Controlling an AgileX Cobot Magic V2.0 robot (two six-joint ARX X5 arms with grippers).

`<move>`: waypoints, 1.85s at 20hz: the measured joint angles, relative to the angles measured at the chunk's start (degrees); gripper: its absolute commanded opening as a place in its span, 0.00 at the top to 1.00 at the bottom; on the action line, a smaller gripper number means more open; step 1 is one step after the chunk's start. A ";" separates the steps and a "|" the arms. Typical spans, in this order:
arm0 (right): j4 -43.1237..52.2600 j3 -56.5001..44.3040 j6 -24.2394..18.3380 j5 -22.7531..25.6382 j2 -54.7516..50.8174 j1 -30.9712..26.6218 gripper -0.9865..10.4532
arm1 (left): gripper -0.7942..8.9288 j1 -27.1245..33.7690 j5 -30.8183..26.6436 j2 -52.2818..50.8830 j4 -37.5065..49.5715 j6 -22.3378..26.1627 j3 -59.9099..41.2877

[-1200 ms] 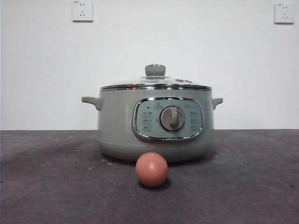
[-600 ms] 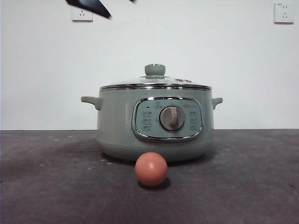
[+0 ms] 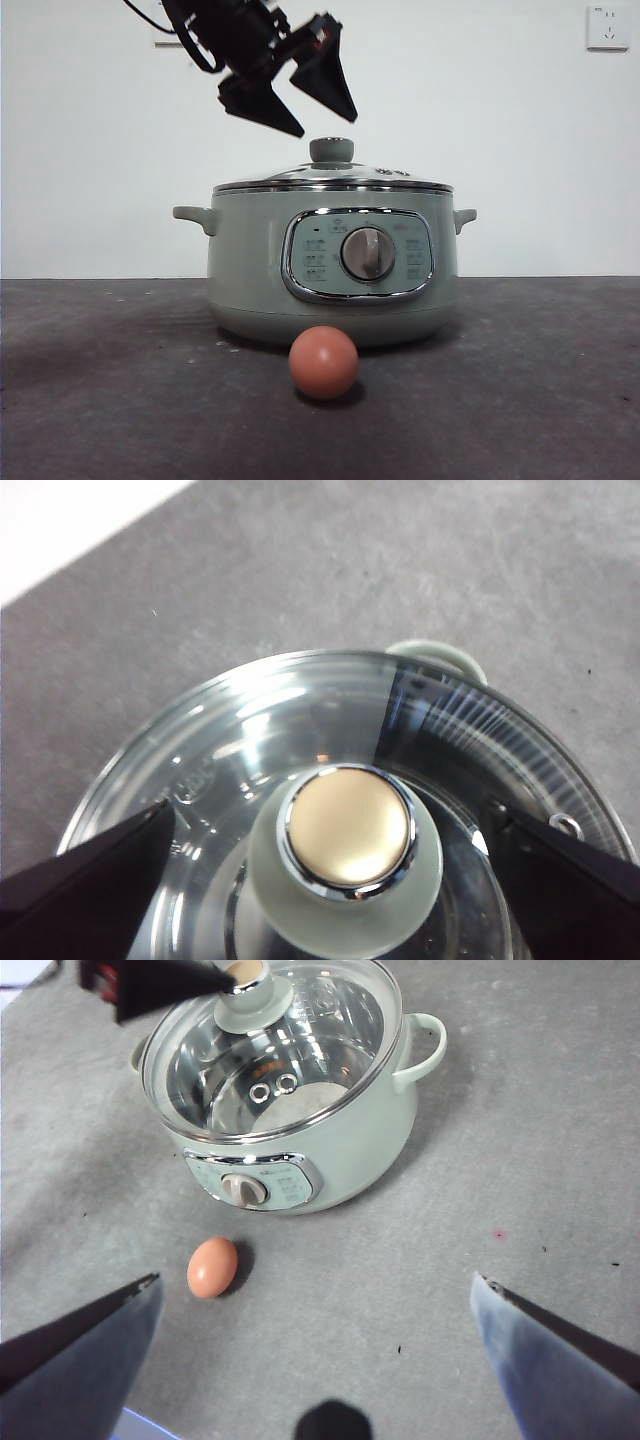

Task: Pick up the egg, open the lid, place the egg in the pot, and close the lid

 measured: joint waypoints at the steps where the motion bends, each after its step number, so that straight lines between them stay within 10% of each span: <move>1: 0.02 0.00 0.00 0.00 0.00 0.00 0.42 | 0.24 -0.09 0.02 0.44 -0.07 0.00 0.00; 11: 0.02 0.00 0.00 0.00 1.90 0.00 0.42 | 0.27 -0.46 -0.20 3.89 0.61 0.00 0.00; 22: 0.24 0.00 -0.02 0.00 3.34 0.00 0.42 | 0.86 -0.72 0.37 3.87 1.46 -0.24 0.09; 37: 0.24 0.00 -0.07 0.00 4.48 0.00 0.42 | 0.93 -0.74 0.00 3.02 -0.24 -0.79 0.85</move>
